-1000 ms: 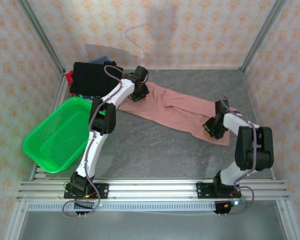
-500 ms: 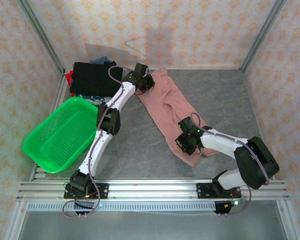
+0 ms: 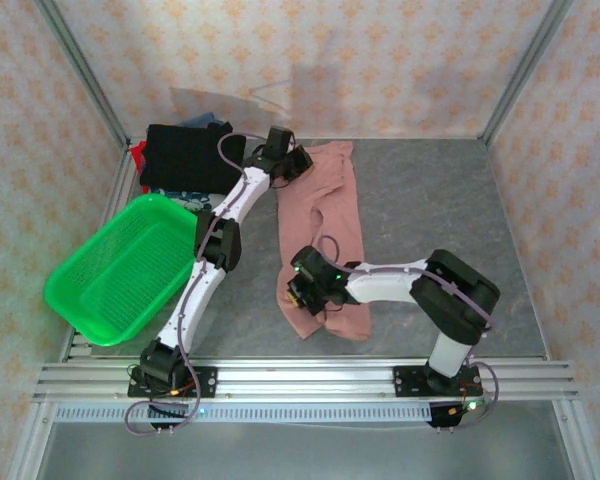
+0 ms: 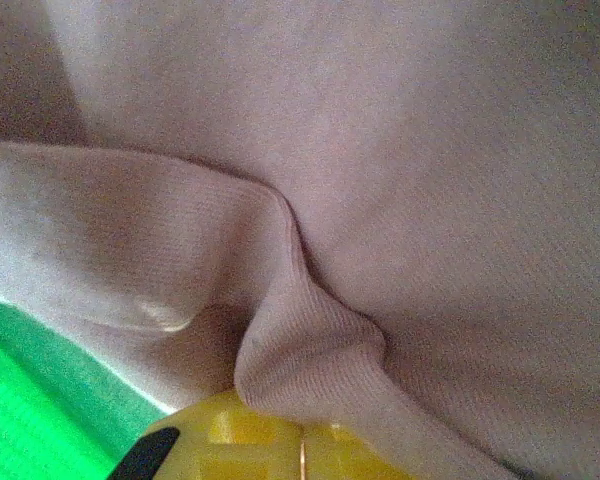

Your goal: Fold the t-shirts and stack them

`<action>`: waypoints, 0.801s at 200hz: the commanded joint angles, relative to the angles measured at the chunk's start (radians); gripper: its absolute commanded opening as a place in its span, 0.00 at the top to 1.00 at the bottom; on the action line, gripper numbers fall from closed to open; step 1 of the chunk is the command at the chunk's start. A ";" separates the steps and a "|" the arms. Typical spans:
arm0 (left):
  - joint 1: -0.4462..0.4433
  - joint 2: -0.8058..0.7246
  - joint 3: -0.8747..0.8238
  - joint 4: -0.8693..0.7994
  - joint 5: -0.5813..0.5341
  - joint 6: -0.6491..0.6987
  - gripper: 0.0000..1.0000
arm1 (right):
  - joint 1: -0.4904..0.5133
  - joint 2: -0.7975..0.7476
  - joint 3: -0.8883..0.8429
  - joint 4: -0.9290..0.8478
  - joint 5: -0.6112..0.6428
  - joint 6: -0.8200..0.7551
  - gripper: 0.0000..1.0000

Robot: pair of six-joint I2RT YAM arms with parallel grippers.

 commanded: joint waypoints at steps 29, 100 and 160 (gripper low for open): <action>0.025 -0.087 -0.015 -0.143 0.101 0.058 0.59 | 0.065 -0.100 0.009 -0.076 0.101 0.030 0.67; 0.036 -0.710 -0.380 -0.333 0.163 0.162 0.36 | 0.050 -0.593 0.027 -0.546 0.228 -0.235 0.39; -0.067 -1.422 -1.370 -0.267 0.084 0.165 0.38 | -0.052 -0.969 -0.165 -0.739 0.104 -0.458 0.34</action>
